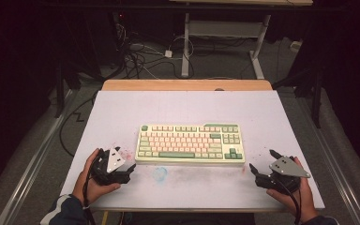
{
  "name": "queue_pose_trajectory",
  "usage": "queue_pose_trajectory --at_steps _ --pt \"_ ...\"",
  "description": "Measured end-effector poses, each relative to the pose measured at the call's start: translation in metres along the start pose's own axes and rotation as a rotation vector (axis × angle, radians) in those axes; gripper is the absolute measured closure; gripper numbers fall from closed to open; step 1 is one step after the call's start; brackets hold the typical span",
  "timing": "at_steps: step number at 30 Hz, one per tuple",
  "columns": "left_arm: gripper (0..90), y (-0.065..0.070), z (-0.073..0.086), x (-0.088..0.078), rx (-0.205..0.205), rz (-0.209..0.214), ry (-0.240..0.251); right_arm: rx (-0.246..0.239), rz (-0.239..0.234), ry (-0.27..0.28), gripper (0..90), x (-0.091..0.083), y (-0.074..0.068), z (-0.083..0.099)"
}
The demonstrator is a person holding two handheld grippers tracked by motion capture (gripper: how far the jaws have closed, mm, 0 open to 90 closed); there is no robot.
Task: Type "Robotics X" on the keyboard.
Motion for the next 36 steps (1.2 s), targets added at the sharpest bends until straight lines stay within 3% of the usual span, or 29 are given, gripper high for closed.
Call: queue_pose_trajectory --at_steps 14,19,23,27,30,33,36 --pt "17.7 -0.002 0.001 -0.001 -0.005 -0.002 0.0 -0.01 0.019 -0.021 22.3 0.002 -0.002 -0.001" --pt "17.8 -0.002 0.001 0.0 0.004 -0.004 -0.004 0.007 -0.026 -0.001 27.6 0.0 0.004 0.0" --pt "18.7 -0.002 0.0 0.001 -0.002 -0.004 -0.008 0.036 -0.09 -0.005 38.7 0.003 0.007 -0.004" --pt "19.4 -0.002 -0.001 0.003 -0.001 0.002 -0.015 0.023 -0.139 -0.005 62.6 0.008 0.006 -0.016" --pt "20.3 -0.003 -0.006 0.007 -0.018 0.016 -0.017 -0.013 -0.182 -0.018 79.9 0.013 0.003 -0.025" --pt "21.2 -0.005 -0.013 0.014 -0.027 0.022 -0.017 -0.051 -0.22 -0.03 89.6 0.021 0.0 -0.037" --pt "21.5 -0.006 -0.021 0.018 -0.043 0.034 -0.005 -0.08 -0.247 -0.035 90.0 0.03 -0.006 -0.051"
Point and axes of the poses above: each handheld gripper's, and its own axes: x roughly forward along the jaws, z roughly out of its underside, y roughly to its right, the point moved 1 cm from there along x, roughly forward along the jaws, and after that the axes turned 14 degrees about -y, right-handed, at the moved point
